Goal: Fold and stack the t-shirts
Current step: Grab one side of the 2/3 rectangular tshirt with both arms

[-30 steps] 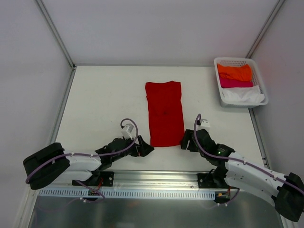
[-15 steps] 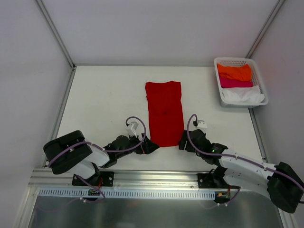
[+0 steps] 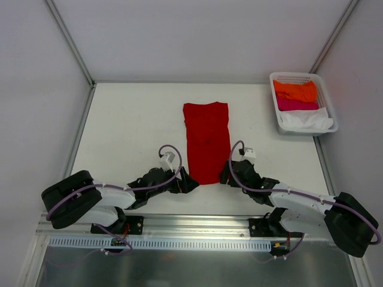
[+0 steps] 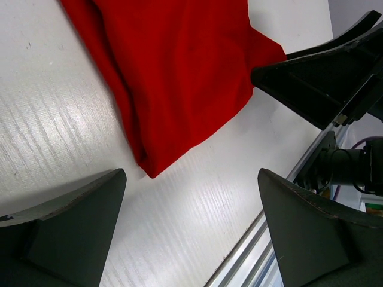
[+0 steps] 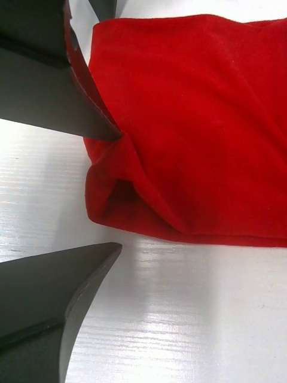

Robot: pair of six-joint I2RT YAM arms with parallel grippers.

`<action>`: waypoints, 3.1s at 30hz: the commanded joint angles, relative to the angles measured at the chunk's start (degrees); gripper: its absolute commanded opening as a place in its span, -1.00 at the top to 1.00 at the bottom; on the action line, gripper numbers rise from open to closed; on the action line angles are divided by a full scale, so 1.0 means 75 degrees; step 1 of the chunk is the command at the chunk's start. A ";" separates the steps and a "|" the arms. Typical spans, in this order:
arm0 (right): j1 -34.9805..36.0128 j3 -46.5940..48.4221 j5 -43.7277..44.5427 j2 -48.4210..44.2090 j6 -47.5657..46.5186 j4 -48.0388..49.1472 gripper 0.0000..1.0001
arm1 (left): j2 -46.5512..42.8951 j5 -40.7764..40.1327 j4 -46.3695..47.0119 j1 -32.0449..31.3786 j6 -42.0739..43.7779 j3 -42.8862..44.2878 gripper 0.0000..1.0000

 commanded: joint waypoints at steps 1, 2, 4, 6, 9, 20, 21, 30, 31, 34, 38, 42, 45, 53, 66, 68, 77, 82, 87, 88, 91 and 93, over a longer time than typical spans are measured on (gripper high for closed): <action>0.0092 0.0122 -0.0169 0.0004 0.0128 -0.0336 -0.46 | 0.0054 -0.0175 -0.0363 0.0086 0.0224 0.0186 -0.89; 0.0103 0.0157 -0.0146 -0.0055 0.0116 -0.0407 -0.46 | 0.0113 -0.0140 -0.0292 0.0098 0.0212 0.0186 -0.89; 0.0127 0.0227 -0.0075 -0.0300 0.0081 -0.0710 -0.46 | 0.0300 -0.0034 -0.0047 0.0098 0.0142 0.0186 -0.88; 0.0139 0.0321 0.0042 -0.0523 0.0057 -0.1014 -0.46 | 0.0499 0.0024 0.0164 0.0110 0.0095 0.0175 -0.88; 0.0185 0.0392 0.0217 -0.1085 0.0034 -0.1555 -0.46 | 0.0710 0.0048 0.0481 0.0110 0.0014 0.0186 -0.87; 0.0232 0.0322 0.0535 -0.2130 0.0034 -0.2248 -0.46 | 0.1039 0.0364 0.0599 0.0110 -0.0010 0.0409 -0.87; 0.0232 0.0298 0.0500 -0.1897 0.0069 -0.2097 -0.47 | 0.1027 0.0376 0.0599 0.0110 -0.0010 0.0409 -0.87; 0.0221 0.0146 0.0288 -0.0830 0.0163 -0.1053 -0.46 | 0.0770 0.0271 0.0295 0.0110 0.0072 0.0386 -0.87; 0.0232 0.0157 0.0300 -0.0782 0.0163 -0.1029 -0.47 | 0.0735 0.0247 0.0213 0.0110 0.0072 0.0386 -0.86; 0.0232 0.0181 0.0277 -0.0630 0.0151 -0.0912 -0.47 | 0.0629 0.0224 0.0096 0.0110 0.0130 0.0421 -0.72; 0.0232 0.0193 0.0300 -0.0548 0.0140 -0.0853 -0.47 | 0.0582 0.0224 -0.0185 0.0110 0.0247 0.0538 -0.49; 0.0232 0.0158 0.0370 -0.0454 0.0116 -0.0818 -0.47 | 0.0652 0.0189 -0.0233 0.0110 0.0259 0.0573 -0.49; 0.0232 0.0181 0.0394 -0.0372 0.0104 -0.0620 -0.47 | 0.0734 0.0212 -0.0175 0.0110 0.0248 0.0585 -0.48; 0.0232 0.0228 0.0406 -0.0161 0.0081 -0.0514 0.27 | 0.0816 0.0212 -0.0233 0.0110 0.0271 0.0643 0.08; 0.0326 0.0286 0.0065 0.0191 0.0046 -0.0489 0.99 | 0.0981 0.0329 -0.0560 0.0145 0.0212 0.0784 1.00; 0.0477 0.0275 0.0136 0.0086 0.0081 -0.0711 0.99 | 0.0747 0.0353 -0.0852 0.0133 0.0224 0.0726 1.00; 0.1718 -0.0077 0.0639 -0.0770 0.1075 -0.1871 0.99 | -0.1116 -0.0444 -0.2716 -0.0463 -0.0010 0.0305 1.00; 0.2843 0.0098 0.1307 -0.0981 0.1767 -0.2819 0.99 | -0.2076 -0.1100 -0.3642 -0.0968 -0.0443 -0.0012 1.00; 0.3408 0.0625 0.1905 -0.0981 0.2085 -0.3547 0.99 | -0.2511 -0.1381 -0.4123 -0.1249 -0.0701 -0.0177 1.00; 0.3501 0.0707 0.1998 -0.0981 0.2096 -0.3769 0.99 | -0.2558 -0.1509 -0.4216 -0.1261 -0.0702 -0.0154 1.00; 0.3525 0.1082 0.2315 -0.1040 0.1887 -0.4016 0.99 | -0.2734 -0.1837 -0.4778 -0.1261 -0.0492 0.0174 1.00; 0.3537 0.1386 0.2631 -0.1040 0.1676 -0.4087 0.99 | -0.2758 -0.2119 -0.5072 -0.1250 -0.0211 0.0396 1.00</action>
